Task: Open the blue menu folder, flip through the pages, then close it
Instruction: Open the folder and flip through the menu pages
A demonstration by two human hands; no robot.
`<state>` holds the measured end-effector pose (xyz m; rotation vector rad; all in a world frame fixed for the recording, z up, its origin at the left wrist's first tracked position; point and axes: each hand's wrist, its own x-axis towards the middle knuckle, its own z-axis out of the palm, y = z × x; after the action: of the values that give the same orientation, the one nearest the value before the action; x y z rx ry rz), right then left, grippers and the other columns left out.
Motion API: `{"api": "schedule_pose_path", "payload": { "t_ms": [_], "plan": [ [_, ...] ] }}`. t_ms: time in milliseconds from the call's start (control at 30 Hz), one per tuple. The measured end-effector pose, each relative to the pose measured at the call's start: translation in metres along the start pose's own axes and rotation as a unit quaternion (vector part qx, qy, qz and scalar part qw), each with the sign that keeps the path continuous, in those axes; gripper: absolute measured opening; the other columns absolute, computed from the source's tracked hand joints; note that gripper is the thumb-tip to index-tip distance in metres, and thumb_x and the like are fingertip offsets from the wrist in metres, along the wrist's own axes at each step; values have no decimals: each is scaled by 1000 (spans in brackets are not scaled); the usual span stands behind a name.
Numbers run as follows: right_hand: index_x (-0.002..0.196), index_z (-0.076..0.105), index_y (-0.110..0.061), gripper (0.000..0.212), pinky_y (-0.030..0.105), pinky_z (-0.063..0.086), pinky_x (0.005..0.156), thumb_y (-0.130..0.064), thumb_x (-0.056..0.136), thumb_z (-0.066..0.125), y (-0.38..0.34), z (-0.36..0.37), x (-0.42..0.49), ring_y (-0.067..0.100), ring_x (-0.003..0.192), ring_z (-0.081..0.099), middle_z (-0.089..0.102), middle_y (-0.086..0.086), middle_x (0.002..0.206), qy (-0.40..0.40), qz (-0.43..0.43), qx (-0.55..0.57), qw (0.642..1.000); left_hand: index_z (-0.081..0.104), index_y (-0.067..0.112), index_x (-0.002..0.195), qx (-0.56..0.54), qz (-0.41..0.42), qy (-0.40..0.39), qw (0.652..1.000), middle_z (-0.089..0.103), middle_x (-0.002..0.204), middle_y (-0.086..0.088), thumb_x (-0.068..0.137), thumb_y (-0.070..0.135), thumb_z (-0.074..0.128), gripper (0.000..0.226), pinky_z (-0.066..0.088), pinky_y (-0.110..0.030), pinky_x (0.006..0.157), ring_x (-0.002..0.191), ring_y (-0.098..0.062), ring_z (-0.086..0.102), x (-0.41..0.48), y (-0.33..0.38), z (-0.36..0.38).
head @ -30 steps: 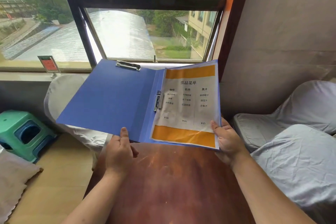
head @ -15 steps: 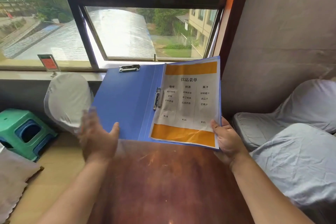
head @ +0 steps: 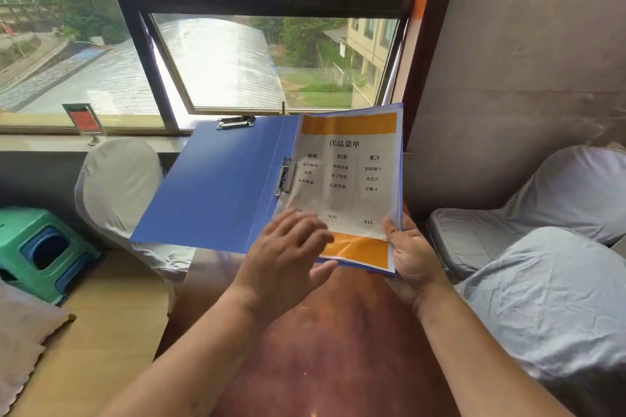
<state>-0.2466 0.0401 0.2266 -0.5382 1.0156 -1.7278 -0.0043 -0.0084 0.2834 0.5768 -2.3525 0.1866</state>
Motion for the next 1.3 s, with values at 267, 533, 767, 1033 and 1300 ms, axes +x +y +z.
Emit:
{"api": "schedule_pose_path", "payload": {
  "t_ms": [267, 533, 767, 1033, 1300],
  "plan": [
    [127, 77, -25, 47, 55, 67, 82, -47, 86, 79, -8, 1, -7, 40, 108, 80, 78, 20, 132, -21, 8, -41, 999, 80, 16, 100, -41, 18, -102, 994, 78, 97, -1, 81, -4, 78, 27, 62, -40, 69, 83, -26, 71, 3, 2, 0],
    [122, 80, -20, 38, 45, 69, 82, -42, 92, 73, -4, 1, -6, 36, 108, 80, 77, 24, 133, -5, 1, -25, 1000, 82, 19, 81, -89, -30, -91, 991, 76, 77, 4, 81, 1, 82, 19, 55, -30, 70, 71, -21, 66, 13, 3, -8],
    [126, 79, -18, 37, 41, 69, 81, -37, 96, 66, -6, 2, -10, 35, 112, 80, 80, 18, 130, 4, 8, -6, 1000, 66, 30, 69, -168, -188, -141, 957, 59, 70, 18, 84, 36, 84, 25, 37, -12, 57, 66, -6, 53, 7, -8, -6],
    [102, 88, -33, 27, 35, 68, 73, -40, 96, 64, -19, 8, -13, 27, 97, 85, 85, 12, 117, 21, -2, -19, 1000, 80, 27, 99, -137, -150, -92, 975, 68, 86, 12, 92, 32, 79, 9, 51, -27, 58, 69, -10, 62, -4, -6, -7],
    [118, 84, -23, 33, 39, 68, 79, -31, 112, 53, -17, 13, -14, 35, 112, 80, 80, 19, 129, 3, 7, -2, 1000, 78, 19, 82, 4, -38, -91, 995, 69, 78, 1, 85, 11, 83, 10, 58, -39, 52, 70, -27, 63, 7, -5, -4]
  ]
}}
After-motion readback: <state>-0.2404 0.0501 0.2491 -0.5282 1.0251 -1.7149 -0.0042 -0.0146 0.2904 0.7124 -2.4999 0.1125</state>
